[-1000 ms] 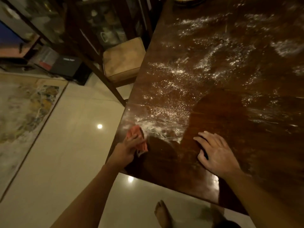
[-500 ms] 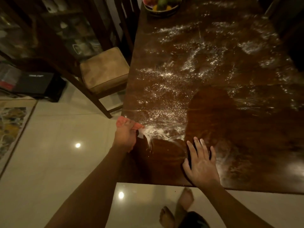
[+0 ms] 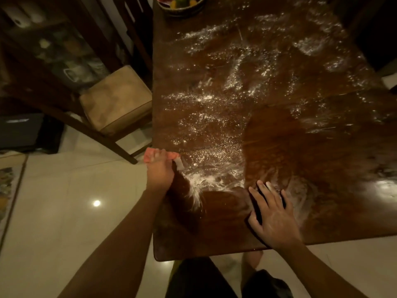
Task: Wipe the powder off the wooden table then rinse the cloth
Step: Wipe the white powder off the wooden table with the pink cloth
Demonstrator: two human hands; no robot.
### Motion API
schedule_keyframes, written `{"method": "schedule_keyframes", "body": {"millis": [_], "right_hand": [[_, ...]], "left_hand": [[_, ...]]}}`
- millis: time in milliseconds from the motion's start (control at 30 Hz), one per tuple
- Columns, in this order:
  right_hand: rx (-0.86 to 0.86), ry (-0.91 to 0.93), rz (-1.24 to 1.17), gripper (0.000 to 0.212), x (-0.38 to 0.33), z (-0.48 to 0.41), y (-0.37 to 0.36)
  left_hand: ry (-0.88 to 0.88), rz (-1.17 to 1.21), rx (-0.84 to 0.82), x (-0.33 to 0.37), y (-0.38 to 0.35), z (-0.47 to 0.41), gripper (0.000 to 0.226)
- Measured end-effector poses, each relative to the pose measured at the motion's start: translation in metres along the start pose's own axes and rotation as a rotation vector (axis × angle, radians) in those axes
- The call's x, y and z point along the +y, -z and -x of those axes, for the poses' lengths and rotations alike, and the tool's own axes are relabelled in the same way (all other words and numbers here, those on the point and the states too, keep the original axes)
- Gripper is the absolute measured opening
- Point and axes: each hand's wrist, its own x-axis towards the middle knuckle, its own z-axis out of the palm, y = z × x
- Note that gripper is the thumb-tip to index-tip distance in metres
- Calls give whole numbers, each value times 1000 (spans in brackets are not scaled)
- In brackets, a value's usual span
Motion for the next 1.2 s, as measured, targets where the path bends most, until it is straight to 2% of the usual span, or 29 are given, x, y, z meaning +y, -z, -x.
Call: {"method": "schedule_keyframes", "body": {"millis": [67, 100, 233, 300, 333, 367, 433, 500, 567, 600, 667, 733, 833, 967, 1067, 1133, 1200], "right_hand": [[2, -23, -24, 63, 0, -2, 0], [3, -38, -28, 61, 0, -2, 0], [67, -209, -61, 53, -18, -3, 0], [98, -406, -104, 54, -48, -8, -4], [99, -501, -110, 56, -66, -13, -8], [98, -573, -98, 60, -81, -18, -13], [92, -631, -66, 67, -99, -26, -18], [97, -637, -73, 69, -99, -27, -17], [105, -637, -75, 69, -96, -24, -16], [114, -644, -71, 68, -97, -24, -15], [134, -665, -78, 67, -99, -26, -15], [156, -675, -106, 65, -100, -27, -14], [185, -682, -133, 61, -99, -26, -14], [194, -697, -147, 58, -99, -28, -15], [186, -709, -144, 58, -99, -27, -15], [190, -713, -146, 57, -99, -27, -15], [205, -714, -155, 58, -99, -27, -15]], "left_hand": [[-67, -179, -98, 12, -10, -12, 48], [-158, -188, -156, 16, -14, -14, 49], [-564, 15, -411, 4, 8, -2, 55], [-539, 140, -519, -12, 29, -7, 53], [-517, 148, -505, -18, 38, -16, 55], [-544, 73, -413, -23, 44, -28, 59], [-644, -225, -226, -28, 50, -54, 65], [-650, -439, -284, -22, 47, -65, 75], [-666, -574, -326, -8, 38, -54, 73], [-667, -582, -308, -2, 34, -43, 68], [-659, -387, -282, 5, 25, -22, 58], [-636, -211, -348, 4, 16, -10, 55], [-601, -187, -424, 5, 4, -14, 66], [-724, -196, -325, 46, -11, -66, 71], [-621, -230, -317, 96, -24, -101, 75], [-737, -262, -345, 119, -31, -96, 74], [-955, -256, -415, 120, -32, -76, 73]]}}
